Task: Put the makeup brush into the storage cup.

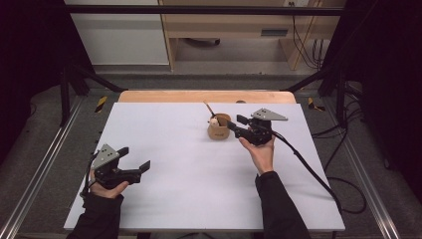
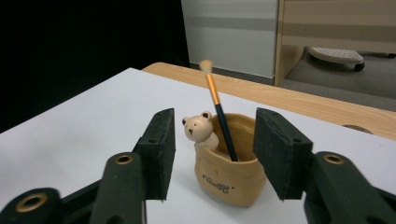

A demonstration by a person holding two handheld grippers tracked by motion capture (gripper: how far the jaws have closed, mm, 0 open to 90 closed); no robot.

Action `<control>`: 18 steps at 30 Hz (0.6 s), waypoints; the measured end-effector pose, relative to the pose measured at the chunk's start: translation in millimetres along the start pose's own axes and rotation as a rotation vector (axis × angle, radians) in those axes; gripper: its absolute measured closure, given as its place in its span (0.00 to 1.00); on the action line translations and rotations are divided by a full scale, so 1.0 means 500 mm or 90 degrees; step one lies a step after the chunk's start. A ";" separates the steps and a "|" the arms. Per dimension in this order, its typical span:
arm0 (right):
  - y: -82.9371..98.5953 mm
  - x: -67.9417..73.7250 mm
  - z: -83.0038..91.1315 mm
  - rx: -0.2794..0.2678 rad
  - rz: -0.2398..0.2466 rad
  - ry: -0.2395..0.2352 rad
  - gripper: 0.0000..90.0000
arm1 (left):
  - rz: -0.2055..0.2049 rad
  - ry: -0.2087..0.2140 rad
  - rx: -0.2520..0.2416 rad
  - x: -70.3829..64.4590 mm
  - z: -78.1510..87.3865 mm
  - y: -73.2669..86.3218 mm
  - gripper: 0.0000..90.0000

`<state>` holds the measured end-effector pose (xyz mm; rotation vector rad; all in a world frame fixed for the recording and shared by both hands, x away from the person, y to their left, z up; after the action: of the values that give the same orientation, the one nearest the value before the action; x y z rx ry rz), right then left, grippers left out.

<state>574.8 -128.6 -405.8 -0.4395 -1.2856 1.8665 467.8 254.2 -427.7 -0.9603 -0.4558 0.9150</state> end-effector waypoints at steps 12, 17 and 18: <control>0.030 0.001 0.072 0.008 0.002 -0.003 0.37 | 0.000 0.001 0.001 -0.002 -0.001 0.001 0.06; 0.050 -0.008 0.103 0.009 -0.006 0.003 0.30 | 0.001 0.002 0.002 -0.003 -0.002 0.001 0.06; 0.053 -0.009 0.108 0.007 -0.007 0.002 0.29 | 0.001 0.001 0.003 -0.003 -0.003 0.002 0.06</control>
<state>530.5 -169.2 -407.4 -0.4284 -1.2731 1.8614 467.6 252.4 -429.0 -0.9575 -0.4507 0.9163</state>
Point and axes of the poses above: each handheld gripper's, and its own axes: z roughly backward along the jaws, y roughly out of its underside, x roughly to its left, the point moved 4 cm from there along -z, roughly forward along the jaws, and after that the axes turned 8 degrees about x, right-handed, at the moved point
